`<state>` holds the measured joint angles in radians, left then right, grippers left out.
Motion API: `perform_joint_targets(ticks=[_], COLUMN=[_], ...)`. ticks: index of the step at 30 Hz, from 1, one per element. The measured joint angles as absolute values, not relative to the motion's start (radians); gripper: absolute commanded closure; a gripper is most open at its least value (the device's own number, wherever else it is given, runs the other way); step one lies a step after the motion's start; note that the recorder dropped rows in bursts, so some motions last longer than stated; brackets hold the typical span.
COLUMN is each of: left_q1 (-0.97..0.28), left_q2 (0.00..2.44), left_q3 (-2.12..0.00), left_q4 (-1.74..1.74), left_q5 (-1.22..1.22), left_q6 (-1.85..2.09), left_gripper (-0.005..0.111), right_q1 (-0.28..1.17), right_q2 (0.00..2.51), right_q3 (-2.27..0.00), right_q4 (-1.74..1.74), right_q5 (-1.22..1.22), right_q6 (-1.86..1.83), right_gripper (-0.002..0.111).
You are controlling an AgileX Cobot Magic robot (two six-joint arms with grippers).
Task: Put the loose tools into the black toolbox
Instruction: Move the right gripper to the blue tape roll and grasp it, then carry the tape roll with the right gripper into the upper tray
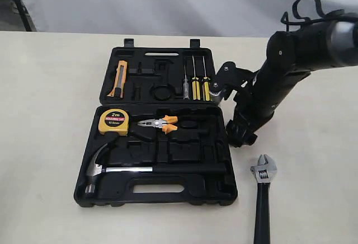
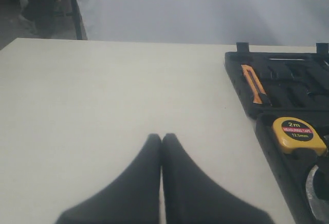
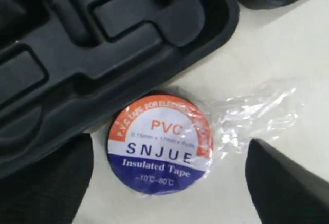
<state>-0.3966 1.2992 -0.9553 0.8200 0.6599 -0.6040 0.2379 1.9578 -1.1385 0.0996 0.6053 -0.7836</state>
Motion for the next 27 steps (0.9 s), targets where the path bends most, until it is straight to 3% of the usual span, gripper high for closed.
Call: perform_joint_targets(ticks=[3, 5, 12, 21, 27], left_q1=[-0.397, -0.397, -0.397, -0.397, -0.397], left_q2=[1.299, 1.299, 1.299, 1.299, 1.299], left_q3=[-0.955, -0.955, -0.955, -0.955, -0.955], left_q4=[0.82, 0.82, 0.82, 0.82, 0.82], left_q5=[0.66, 0.66, 0.66, 0.66, 0.66], left_q6=[-0.604, -0.604, -0.604, -0.604, -0.604], left_gripper=[0.105, 0.105, 0.105, 0.105, 0.105], right_q1=[0.238, 0.238, 0.24, 0.24, 0.293], right_q2=[1.975, 1.986, 1.979, 1.816, 1.824], right_q3=[-1.139, -1.139, -1.139, -1.151, -1.327], right_q4=[0.1, 0.1, 0.094, -0.102, -0.052], right_q5=[0.605, 0.605, 0.61, 0.651, 0.708], right_q6=[-0.793, -0.802, -0.822, -0.666, -0.404], right_gripper=[0.033, 0.041, 0.108, 0.108, 0.108])
